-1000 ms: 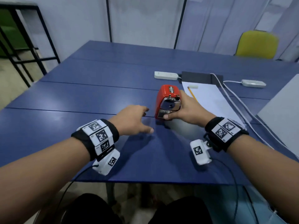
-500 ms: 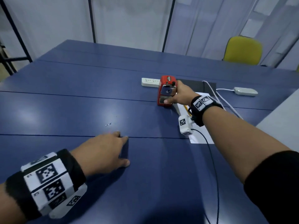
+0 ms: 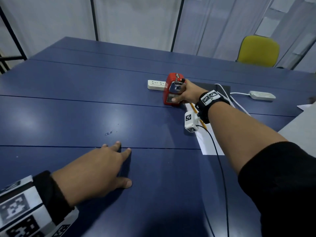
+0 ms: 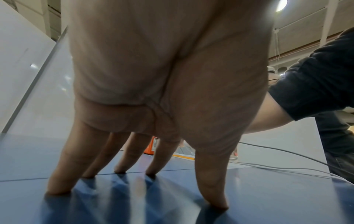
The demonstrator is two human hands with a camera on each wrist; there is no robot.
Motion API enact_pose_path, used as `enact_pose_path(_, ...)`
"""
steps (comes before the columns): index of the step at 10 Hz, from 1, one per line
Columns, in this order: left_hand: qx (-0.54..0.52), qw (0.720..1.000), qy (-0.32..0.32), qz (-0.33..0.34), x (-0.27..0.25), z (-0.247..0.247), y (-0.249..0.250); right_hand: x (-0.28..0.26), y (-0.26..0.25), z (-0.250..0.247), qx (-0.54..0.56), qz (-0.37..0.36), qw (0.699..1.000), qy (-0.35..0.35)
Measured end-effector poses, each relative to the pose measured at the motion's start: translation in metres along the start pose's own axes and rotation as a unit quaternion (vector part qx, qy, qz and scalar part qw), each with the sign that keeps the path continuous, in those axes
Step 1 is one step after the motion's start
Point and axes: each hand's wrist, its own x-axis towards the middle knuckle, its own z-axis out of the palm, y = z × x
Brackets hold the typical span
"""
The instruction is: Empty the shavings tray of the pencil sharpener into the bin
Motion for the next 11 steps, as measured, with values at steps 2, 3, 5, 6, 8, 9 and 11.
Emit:
enact_pose_path(2, -0.009, 1.000, -0.008, -0.002, -0.001, -0.001, 0.000, -0.024, -0.006, 0.003, -0.010, -0.008, 1.000, -0.003)
enact_pose_path(3, -0.015, 1.000, -0.010, 0.000, -0.009, 0.001, -0.003, -0.047, -0.007, 0.006, -0.010, 0.012, 1.000, -0.008)
enact_pose_path(5, -0.039, 0.999, -0.001, -0.013, -0.044, 0.007, -0.012, -0.125, -0.005, 0.020, -0.079, 0.028, 0.996, -0.026)
enact_pose_path(6, -0.025, 0.999, -0.017, -0.014, -0.072, 0.013, -0.012, -0.187, -0.015, 0.029, -0.140, 0.006, 0.989, -0.051)
enact_pose_path(8, -0.010, 1.000, -0.001, -0.005, -0.123, 0.042, -0.017, -0.325, -0.033, 0.065, -0.287, -0.073, 0.947, -0.127)
enact_pose_path(9, -0.010, 1.000, 0.007, -0.014, -0.138, 0.061, -0.022, -0.375, -0.021, 0.083, -0.328, -0.094, 0.932, -0.122)
enact_pose_path(11, -0.031, 0.993, 0.107, 0.032, -0.191, 0.104, -0.014, -0.468, 0.026, 0.091, -0.219, -0.150, 0.961, -0.074)
